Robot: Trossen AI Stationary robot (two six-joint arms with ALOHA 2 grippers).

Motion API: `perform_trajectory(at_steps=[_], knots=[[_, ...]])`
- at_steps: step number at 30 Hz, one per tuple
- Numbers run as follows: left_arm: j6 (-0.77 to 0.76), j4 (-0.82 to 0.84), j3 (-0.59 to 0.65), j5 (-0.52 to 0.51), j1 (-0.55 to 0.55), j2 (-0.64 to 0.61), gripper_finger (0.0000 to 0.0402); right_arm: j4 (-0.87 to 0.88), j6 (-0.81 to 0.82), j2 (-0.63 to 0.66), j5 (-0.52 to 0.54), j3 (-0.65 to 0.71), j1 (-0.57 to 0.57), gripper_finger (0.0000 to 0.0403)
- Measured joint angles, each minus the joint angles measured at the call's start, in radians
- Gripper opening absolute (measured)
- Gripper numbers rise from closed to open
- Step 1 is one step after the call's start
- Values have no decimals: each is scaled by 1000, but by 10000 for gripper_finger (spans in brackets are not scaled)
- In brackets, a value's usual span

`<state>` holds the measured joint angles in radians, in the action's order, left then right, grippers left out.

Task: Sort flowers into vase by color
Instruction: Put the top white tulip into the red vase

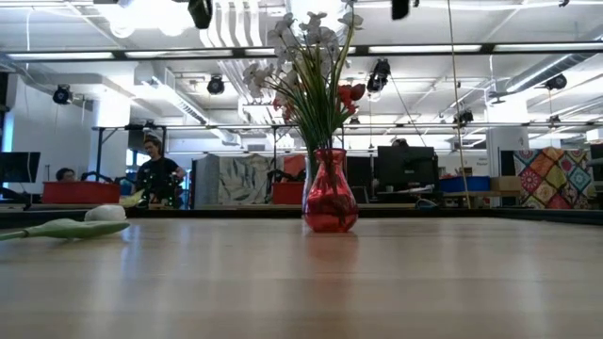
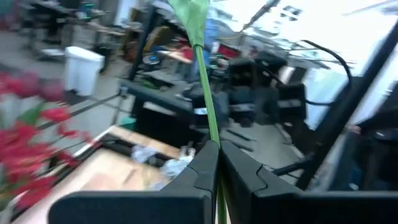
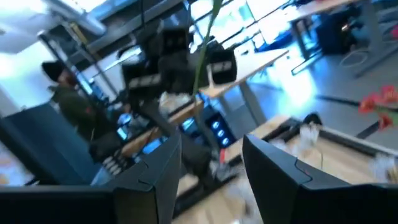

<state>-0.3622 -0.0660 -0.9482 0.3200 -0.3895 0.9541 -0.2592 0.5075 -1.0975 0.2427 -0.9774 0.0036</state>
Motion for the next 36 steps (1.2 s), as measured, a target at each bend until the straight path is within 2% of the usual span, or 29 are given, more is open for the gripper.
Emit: perform_trajectory(at_steps=[7,11,17,21,25,31,36], knots=[[28,-134,1,68,49,49,0,21,-37,-155,71,-243,-11,164],[39,-144,1,87,56,51,0,78,-80,-224,128,-361,-17,164],[46,-144,1,91,57,43,0,84,-139,-308,124,-495,-17,164],[47,-143,1,91,57,43,0,91,-169,-326,124,-537,-18,162],[49,-142,2,91,57,43,0,92,-180,-318,134,-540,-18,129],[37,-110,2,82,57,51,2,106,-221,-306,134,-540,-18,23],[43,-75,3,82,57,56,32,173,-229,-280,125,-540,-17,14]])
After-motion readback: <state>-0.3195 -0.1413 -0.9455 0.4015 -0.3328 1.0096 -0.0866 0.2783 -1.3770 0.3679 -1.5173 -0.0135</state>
